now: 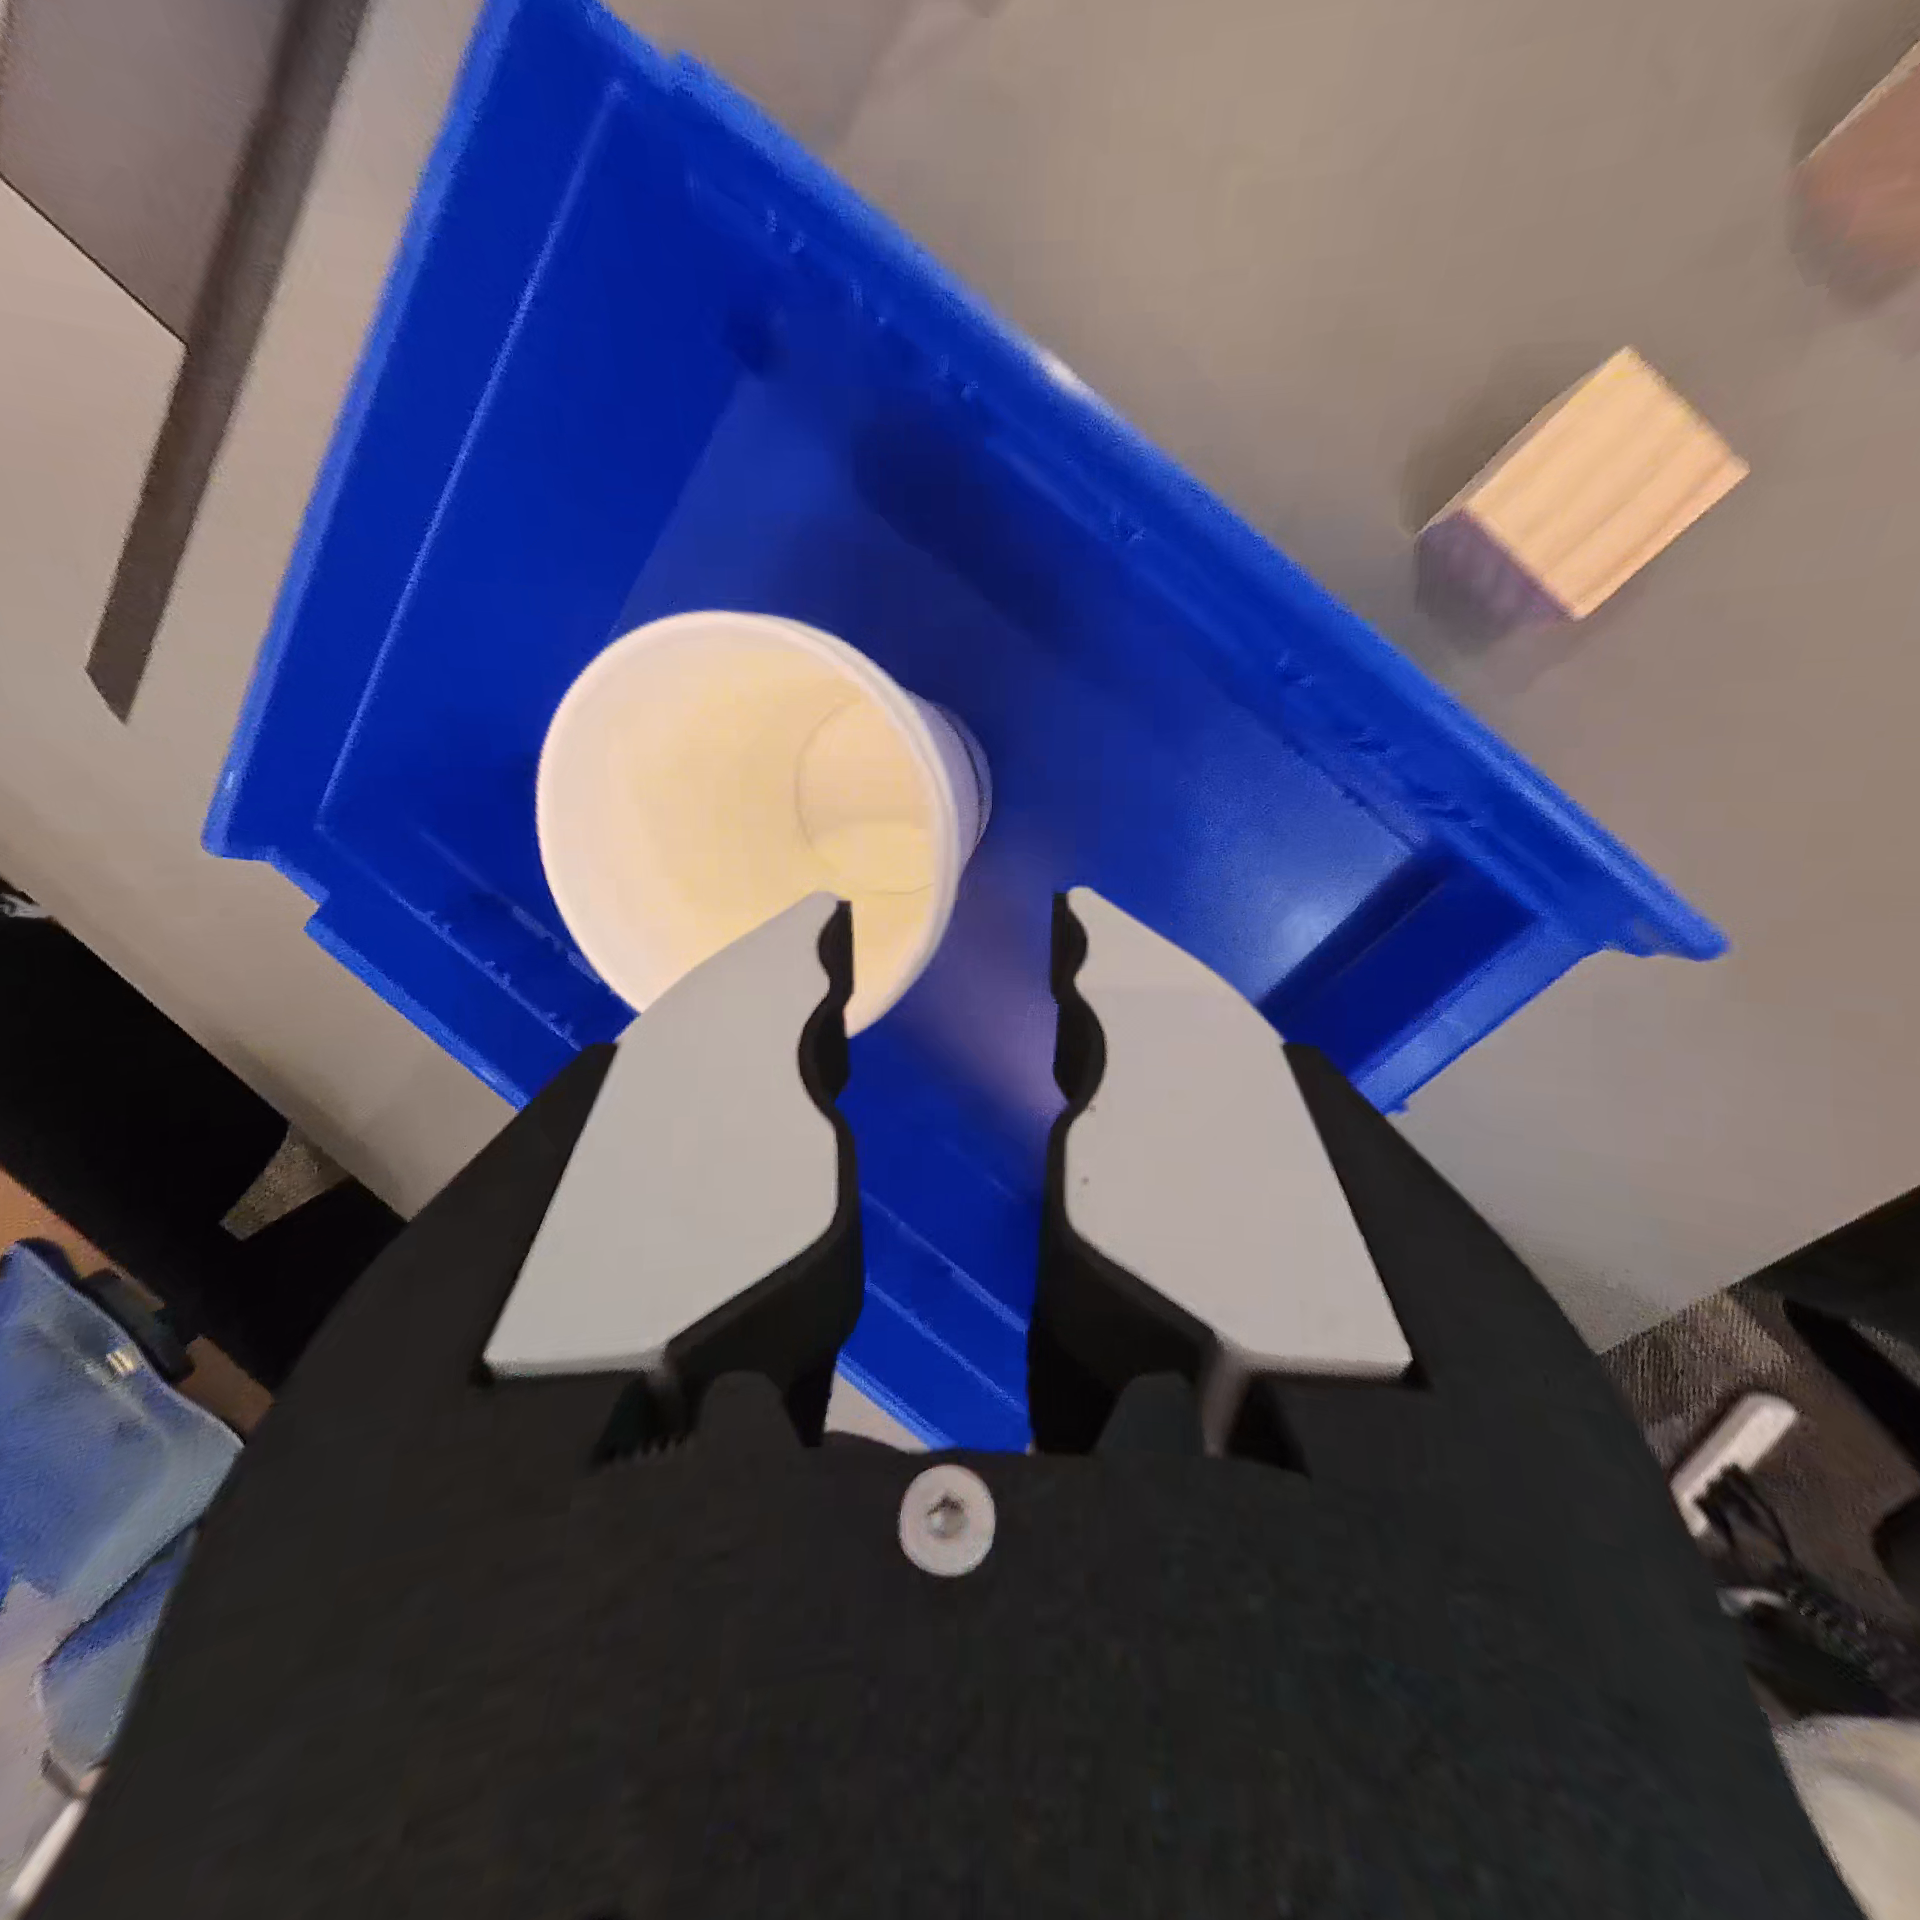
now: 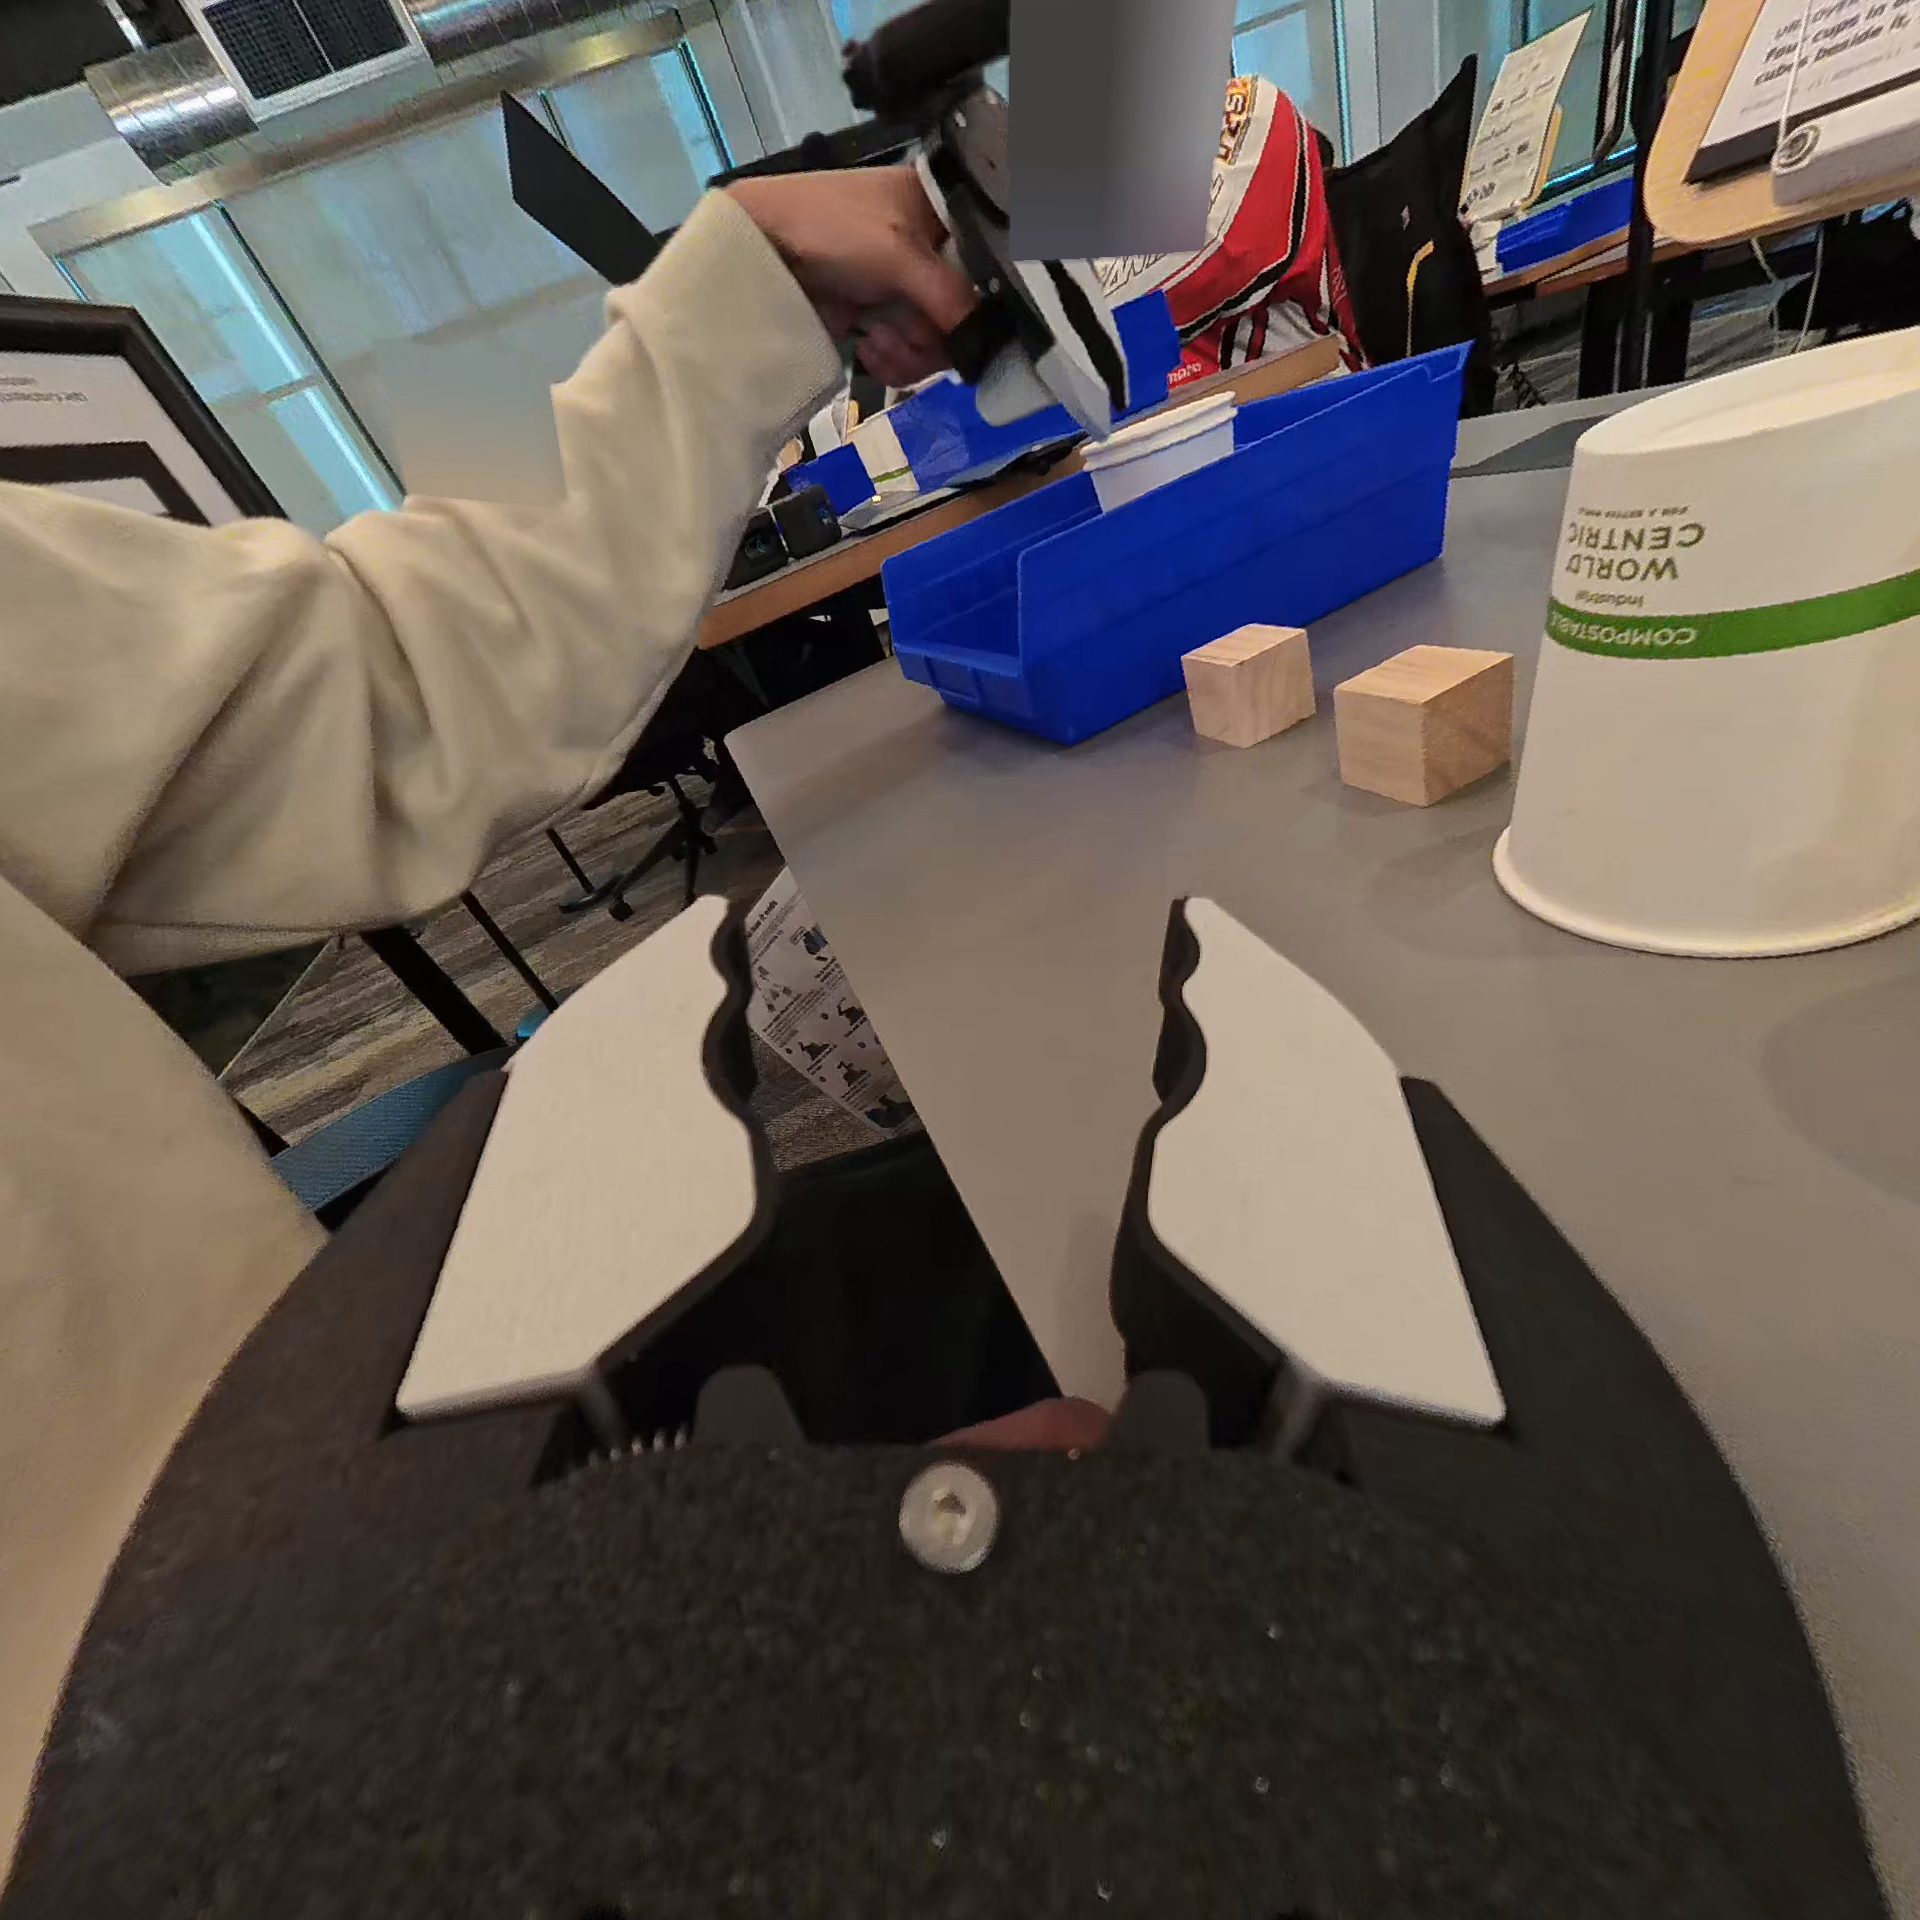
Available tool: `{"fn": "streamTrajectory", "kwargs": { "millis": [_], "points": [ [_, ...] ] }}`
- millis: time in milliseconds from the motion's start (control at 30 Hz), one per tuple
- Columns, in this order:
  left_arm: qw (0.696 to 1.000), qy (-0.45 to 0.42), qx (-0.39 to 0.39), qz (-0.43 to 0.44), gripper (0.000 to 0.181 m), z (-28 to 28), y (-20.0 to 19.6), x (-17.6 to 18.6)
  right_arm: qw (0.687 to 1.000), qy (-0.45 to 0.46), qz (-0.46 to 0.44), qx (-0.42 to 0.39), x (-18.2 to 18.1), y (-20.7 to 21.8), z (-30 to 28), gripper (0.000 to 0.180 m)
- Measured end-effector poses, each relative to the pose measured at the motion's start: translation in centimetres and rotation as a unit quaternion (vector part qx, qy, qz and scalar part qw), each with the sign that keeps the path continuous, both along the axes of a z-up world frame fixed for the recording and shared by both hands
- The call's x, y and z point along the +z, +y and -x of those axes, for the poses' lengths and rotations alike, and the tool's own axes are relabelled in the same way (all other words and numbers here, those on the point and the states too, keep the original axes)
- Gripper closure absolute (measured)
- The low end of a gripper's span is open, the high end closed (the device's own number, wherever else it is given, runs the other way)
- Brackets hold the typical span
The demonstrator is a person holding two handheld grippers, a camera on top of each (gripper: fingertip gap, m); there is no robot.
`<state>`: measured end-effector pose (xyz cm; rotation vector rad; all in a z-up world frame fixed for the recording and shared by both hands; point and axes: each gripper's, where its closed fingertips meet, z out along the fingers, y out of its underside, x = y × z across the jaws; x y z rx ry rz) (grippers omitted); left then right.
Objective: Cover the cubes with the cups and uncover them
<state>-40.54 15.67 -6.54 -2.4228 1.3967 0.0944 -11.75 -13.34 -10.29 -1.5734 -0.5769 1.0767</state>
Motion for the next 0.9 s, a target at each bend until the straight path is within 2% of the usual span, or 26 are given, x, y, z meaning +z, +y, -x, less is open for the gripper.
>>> {"fn": "streamTrajectory", "kwargs": {
  "millis": [200, 433, 667, 900],
  "points": [
    [0.999, 0.000, -0.015, 0.032, 0.157, 0.3, 0.8, -1.6, 1.000, 0.006, 0.005, 0.002, 0.0, 0.0, -0.1, 0.105],
    [0.999, -0.009, -0.029, 0.043, 0.177, 0.0, 0.6, -1.7, 1.000, 0.006, 0.011, 0.012, -0.2, -0.1, 0.0, 0.106],
    [0.998, -0.013, -0.032, 0.054, 0.177, 0.1, 0.3, -0.9, 1.000, -0.004, 0.015, 0.019, -0.5, -0.3, 0.5, 0.107],
    [0.999, -0.021, -0.041, 0.028, 0.177, -0.2, 0.4, 1.7, 1.000, 0.002, 0.021, 0.020, -0.6, -0.2, 0.5, 0.107]
  ]
}}
